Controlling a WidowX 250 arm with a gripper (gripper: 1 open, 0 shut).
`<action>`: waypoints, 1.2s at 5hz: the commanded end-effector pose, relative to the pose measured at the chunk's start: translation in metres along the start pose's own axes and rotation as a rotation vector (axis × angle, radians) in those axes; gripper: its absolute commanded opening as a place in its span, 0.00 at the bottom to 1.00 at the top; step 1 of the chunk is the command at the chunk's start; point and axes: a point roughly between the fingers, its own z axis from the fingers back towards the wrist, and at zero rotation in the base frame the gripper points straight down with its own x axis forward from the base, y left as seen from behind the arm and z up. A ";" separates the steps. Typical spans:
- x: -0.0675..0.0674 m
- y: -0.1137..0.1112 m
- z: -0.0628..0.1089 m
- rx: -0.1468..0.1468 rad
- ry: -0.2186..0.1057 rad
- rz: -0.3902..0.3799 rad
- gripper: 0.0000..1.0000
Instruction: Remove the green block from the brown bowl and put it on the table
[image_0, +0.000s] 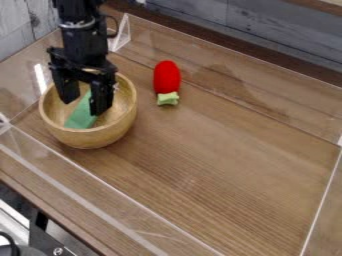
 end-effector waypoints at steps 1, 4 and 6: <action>0.003 0.006 -0.002 0.022 -0.024 0.021 1.00; 0.009 0.000 -0.016 0.033 -0.021 0.081 1.00; 0.010 -0.006 -0.018 0.043 -0.018 0.100 1.00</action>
